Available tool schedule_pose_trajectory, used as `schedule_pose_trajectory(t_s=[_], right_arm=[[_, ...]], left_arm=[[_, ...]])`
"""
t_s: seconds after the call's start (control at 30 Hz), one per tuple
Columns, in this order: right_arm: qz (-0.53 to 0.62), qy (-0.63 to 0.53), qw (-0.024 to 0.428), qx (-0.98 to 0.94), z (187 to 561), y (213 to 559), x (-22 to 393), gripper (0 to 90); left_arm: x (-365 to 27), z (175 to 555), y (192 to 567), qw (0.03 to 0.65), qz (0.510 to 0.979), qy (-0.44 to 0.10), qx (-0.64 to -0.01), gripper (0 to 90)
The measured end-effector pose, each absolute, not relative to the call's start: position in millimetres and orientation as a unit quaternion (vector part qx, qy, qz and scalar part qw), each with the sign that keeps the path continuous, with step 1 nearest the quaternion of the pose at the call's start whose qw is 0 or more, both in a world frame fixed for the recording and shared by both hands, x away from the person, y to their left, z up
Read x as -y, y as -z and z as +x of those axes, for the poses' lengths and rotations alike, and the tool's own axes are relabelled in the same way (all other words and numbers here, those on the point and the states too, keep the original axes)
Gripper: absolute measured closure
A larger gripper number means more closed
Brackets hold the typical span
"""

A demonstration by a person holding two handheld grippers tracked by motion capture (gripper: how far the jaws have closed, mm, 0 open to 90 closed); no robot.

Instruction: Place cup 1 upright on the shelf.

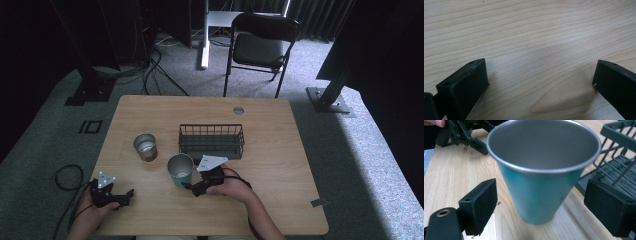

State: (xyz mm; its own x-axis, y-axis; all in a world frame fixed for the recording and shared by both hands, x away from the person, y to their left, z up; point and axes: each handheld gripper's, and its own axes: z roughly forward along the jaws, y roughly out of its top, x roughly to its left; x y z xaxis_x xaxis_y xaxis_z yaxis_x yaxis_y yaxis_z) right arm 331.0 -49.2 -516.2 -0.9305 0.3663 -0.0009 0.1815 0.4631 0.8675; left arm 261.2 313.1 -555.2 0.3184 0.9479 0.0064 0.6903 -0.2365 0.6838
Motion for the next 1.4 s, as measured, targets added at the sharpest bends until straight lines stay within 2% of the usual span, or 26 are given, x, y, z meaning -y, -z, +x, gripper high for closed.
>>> schedule_pose_trajectory(t_s=[1.17,1.4], right_arm=[[0.165,-0.522,0.098,-0.831,334.9,509.7,18.8,13.4],[0.178,-0.544,0.091,-0.815,334.4,497.2,15.6,13.4]], left_arm=[[-313.1,261.2,555.2,0.297,0.756,-0.217,-0.542,0.6],[-313.1,261.2,555.2,0.296,0.756,-0.217,-0.542,0.6]])
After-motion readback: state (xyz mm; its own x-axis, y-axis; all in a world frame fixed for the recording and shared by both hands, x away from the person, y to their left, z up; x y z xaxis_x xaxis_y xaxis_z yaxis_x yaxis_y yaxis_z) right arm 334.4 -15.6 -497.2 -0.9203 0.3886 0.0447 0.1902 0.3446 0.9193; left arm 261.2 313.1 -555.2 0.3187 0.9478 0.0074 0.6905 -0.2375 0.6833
